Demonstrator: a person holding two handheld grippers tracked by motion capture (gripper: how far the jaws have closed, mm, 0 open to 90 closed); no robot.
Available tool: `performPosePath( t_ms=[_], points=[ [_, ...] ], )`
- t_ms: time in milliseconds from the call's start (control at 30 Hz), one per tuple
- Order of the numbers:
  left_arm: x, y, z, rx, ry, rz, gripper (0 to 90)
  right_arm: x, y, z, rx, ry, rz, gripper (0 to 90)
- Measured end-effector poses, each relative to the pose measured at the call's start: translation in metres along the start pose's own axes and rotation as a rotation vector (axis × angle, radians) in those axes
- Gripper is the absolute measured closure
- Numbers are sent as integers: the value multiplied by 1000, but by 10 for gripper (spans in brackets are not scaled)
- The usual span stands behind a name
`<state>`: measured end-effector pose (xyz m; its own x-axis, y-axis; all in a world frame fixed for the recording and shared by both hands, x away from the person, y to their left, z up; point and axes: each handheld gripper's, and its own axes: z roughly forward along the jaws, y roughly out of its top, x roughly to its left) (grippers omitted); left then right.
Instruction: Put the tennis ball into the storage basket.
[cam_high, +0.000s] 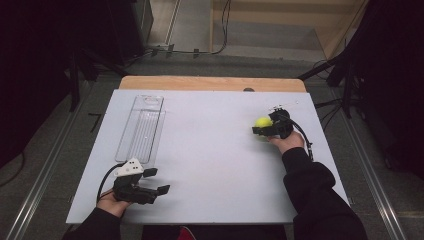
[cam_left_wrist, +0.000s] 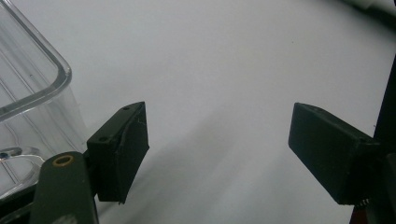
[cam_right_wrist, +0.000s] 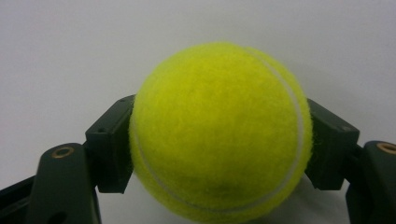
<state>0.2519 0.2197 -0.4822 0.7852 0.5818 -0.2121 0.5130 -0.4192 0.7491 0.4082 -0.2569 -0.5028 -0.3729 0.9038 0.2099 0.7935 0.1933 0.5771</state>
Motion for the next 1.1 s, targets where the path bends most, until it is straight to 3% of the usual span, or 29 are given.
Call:
performPosePath(
  t_ms=[600,1100],
  points=[
    [0,0,0,0,1,0,208,-1,0,-2,2,4,-17,230],
    [0,0,0,-1,-1,-2,208,4,2,-19,-36,25,-27,230]
  ],
)
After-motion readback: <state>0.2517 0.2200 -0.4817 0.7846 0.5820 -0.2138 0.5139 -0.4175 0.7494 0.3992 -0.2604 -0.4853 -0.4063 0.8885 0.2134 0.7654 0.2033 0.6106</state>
